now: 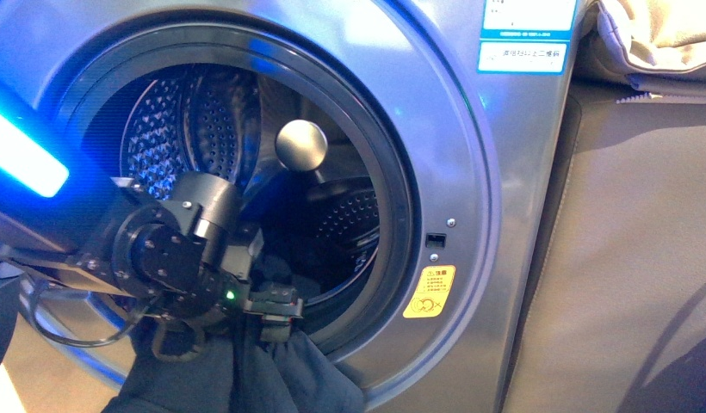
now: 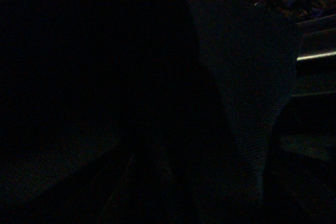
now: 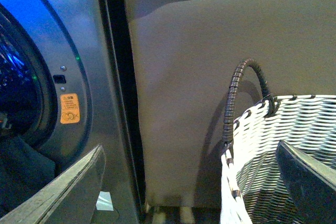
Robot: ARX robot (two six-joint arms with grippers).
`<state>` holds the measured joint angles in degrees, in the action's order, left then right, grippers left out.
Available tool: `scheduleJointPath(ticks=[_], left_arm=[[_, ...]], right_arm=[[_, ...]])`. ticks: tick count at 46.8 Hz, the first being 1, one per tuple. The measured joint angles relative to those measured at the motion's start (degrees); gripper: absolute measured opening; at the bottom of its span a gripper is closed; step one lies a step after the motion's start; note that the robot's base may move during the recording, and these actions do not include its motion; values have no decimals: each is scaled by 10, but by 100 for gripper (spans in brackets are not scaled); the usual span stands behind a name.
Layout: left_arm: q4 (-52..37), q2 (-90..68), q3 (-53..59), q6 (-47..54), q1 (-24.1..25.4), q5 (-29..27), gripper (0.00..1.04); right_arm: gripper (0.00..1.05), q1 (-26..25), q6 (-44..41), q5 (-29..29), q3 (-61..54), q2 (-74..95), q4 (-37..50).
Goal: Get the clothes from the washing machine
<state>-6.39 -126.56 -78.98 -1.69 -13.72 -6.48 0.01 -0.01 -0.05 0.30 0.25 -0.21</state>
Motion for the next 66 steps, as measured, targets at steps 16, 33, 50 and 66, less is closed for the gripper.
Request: scheduleJointPath(ticks=[16, 33, 50, 66], left_arm=[[-40, 9, 25, 6, -7, -9, 10], [-143, 115, 151, 82, -15, 8, 9], [-201, 311, 311, 119, -18, 55, 9], [-196, 508, 384, 138, -6, 87, 9]], right_arm=[[97, 0, 0, 0, 0, 0, 0], [97, 0, 0, 0, 0, 0, 0], [97, 0, 0, 0, 0, 0, 0], [97, 0, 0, 0, 0, 0, 0]])
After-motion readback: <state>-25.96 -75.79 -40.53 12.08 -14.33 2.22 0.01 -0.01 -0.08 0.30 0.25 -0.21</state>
